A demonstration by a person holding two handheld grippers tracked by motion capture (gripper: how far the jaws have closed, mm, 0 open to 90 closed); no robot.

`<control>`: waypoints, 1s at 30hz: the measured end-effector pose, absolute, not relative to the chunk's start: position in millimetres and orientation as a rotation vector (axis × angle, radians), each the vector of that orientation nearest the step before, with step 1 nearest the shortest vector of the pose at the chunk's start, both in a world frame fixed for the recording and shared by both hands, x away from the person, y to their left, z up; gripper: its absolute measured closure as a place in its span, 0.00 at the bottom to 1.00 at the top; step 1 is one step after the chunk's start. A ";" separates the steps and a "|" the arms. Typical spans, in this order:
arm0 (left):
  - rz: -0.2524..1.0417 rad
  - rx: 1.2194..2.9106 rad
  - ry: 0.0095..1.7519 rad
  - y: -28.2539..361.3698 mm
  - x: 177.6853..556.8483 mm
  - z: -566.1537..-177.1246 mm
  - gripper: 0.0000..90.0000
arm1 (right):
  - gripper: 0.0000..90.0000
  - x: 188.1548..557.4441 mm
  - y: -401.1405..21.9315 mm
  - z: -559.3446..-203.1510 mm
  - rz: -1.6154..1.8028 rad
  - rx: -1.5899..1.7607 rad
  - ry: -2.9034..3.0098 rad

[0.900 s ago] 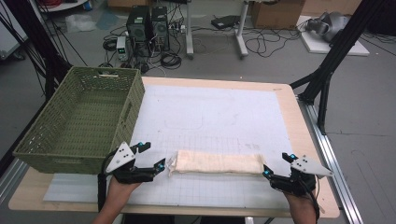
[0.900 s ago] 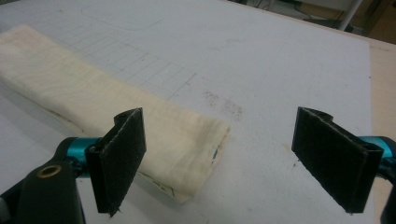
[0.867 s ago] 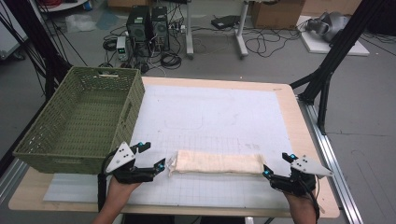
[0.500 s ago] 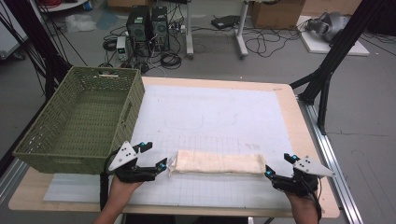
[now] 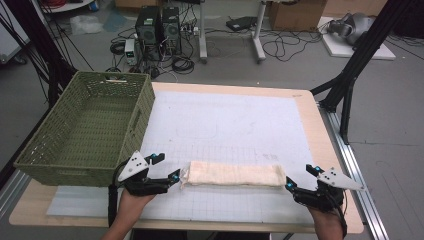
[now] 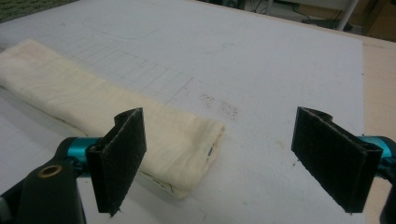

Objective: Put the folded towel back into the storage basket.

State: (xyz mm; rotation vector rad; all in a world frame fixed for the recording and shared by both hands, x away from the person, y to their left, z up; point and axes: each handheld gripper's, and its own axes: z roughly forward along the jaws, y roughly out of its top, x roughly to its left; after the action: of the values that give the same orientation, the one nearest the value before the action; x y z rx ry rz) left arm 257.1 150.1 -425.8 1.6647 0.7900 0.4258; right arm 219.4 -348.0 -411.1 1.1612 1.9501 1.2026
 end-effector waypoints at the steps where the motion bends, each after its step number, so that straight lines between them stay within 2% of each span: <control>1: 0.426 1.665 0.790 150.1 257.1 -425.8 0.23 | 0.18 219.6 -347.4 -411.2 1.200 1.158 1.955; 30: 0.319 1.835 0.857 117.0 275.2 -437.4 0.24 | 0.18 223.4 -340.3 -413.1 1.179 1.144 1.974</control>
State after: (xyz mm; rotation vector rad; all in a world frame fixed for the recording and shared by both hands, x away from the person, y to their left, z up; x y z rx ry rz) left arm 275.2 117.0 -437.4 1.8348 0.8566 0.3188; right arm 223.4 -340.3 -413.1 1.1437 1.9745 1.1793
